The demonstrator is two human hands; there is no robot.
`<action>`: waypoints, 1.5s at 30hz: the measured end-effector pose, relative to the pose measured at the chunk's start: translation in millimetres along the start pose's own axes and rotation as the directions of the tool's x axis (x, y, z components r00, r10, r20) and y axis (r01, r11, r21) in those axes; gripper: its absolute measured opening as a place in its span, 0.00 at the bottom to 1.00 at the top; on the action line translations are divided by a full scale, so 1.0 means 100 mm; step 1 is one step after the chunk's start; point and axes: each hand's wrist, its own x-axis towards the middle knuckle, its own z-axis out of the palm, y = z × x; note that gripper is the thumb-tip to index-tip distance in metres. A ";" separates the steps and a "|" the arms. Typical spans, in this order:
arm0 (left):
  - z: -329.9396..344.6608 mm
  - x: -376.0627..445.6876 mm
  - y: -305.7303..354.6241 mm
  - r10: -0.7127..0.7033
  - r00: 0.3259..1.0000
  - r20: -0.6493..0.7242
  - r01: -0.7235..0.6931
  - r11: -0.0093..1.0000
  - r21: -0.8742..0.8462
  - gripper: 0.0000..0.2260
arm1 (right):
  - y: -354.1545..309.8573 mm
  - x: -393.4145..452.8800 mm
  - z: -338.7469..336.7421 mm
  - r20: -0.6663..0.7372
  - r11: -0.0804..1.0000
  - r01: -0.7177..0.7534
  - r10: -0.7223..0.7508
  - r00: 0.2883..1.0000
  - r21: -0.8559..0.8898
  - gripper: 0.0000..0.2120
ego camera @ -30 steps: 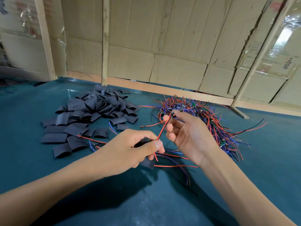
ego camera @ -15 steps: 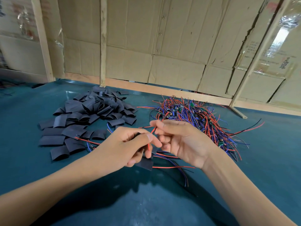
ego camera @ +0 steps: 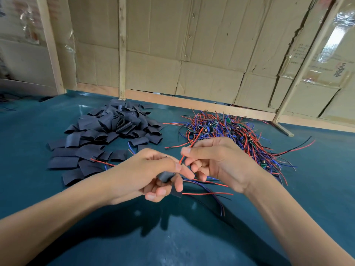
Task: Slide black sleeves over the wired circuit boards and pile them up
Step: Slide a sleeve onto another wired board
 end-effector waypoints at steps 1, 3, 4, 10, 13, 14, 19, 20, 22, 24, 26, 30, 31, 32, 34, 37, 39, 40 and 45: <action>-0.02 0.00 0.01 -0.006 0.999 0.037 0.007 1.000 -0.024 0.13 | -0.01 -0.01 -0.01 0.021 1.000 0.004 -0.004 1.000 0.002 0.08; -0.02 -0.01 0.01 0.001 0.995 0.101 0.004 0.998 -0.055 0.13 | -0.01 -0.03 -0.04 0.084 1.000 0.009 -0.008 0.996 -0.013 0.09; -0.02 0.00 0.00 0.006 0.993 0.117 0.001 0.998 -0.062 0.13 | -0.01 -0.03 -0.04 0.113 1.000 0.011 -0.008 0.994 -0.025 0.09; -0.01 0.01 -0.03 0.031 0.981 0.190 0.007 0.981 -0.196 0.13 | 0.06 -0.02 -0.11 0.276 0.992 0.104 -0.120 0.954 0.070 0.08; -0.03 -0.01 -0.02 0.054 0.950 0.306 0.057 0.938 -0.343 0.12 | 0.08 -0.03 -0.13 0.351 0.982 0.115 -0.161 0.922 0.149 0.10; -0.04 -0.01 -0.01 0.055 0.941 0.333 0.077 0.925 -0.372 0.11 | 0.08 -0.03 -0.12 0.341 0.981 0.122 -0.167 0.925 0.149 0.10; -0.05 -0.03 0.00 0.004 0.962 0.274 0.051 0.980 -0.192 0.15 | 0.12 0.01 -0.05 0.204 0.977 0.189 -0.205 0.957 0.098 0.06; -0.04 -0.03 -0.01 0.007 0.973 0.229 0.028 0.988 -0.150 0.17 | 0.12 0.01 -0.05 0.176 0.976 0.197 -0.211 0.962 0.093 0.08; -0.02 -0.01 -0.02 0.031 0.989 0.143 -0.011 0.991 -0.134 0.21 | 0.10 0.02 -0.06 0.130 0.969 0.225 -0.237 0.963 0.098 0.06; -0.01 0.02 -0.02 0.070 0.995 0.066 -0.061 0.990 -0.129 0.21 | 0.09 0.03 -0.08 0.081 0.958 0.266 -0.275 0.958 0.109 0.05; 0.00 0.05 -0.03 0.133 0.991 -0.021 -0.134 0.991 -0.022 0.17 | 0.08 0.05 -0.09 0.040 0.944 0.313 -0.319 0.947 0.108 0.06; 0.03 0.06 -0.15 0.372 0.923 -0.096 -0.313 0.873 0.373 0.15 | 0.03 0.04 -0.12 -0.070 0.909 0.412 -0.408 0.910 0.065 0.06; 0.03 0.06 -0.18 0.423 0.900 -0.105 -0.334 0.824 0.459 0.17 | 0.02 0.03 -0.13 -0.086 0.904 0.425 -0.421 0.903 0.045 0.06; 0.01 0.06 -0.21 0.471 0.877 -0.100 -0.347 0.762 0.547 0.19 | 0.03 0.03 -0.15 -0.096 0.899 0.437 -0.434 0.896 0.013 0.06; -0.02 0.05 -0.21 0.533 0.843 -0.075 -0.340 0.636 0.693 0.22 | 0.05 0.03 -0.14 -0.107 0.890 0.448 -0.455 0.884 -0.081 0.05; -0.03 0.01 -0.18 0.596 0.796 -0.103 -0.334 0.576 0.746 0.26 | 0.08 0.03 -0.07 -0.066 0.853 0.483 -0.503 0.861 -0.199 0.04; -0.02 -0.01 -0.16 0.624 0.774 -0.107 -0.345 0.558 0.755 0.27 | 0.10 0.02 -0.04 -0.041 0.817 0.509 -0.538 0.842 -0.270 0.03; 0.00 -0.02 -0.15 0.635 0.765 -0.105 -0.349 0.546 0.761 0.27 | 0.11 0.02 -0.03 -0.029 0.799 0.519 -0.552 0.833 -0.304 0.05; 0.02 -0.02 -0.14 0.646 0.752 -0.133 -0.324 0.537 0.779 0.27 | 0.20 0.06 0.07 -0.060 0.808 0.484 -0.531 0.845 -0.336 0.05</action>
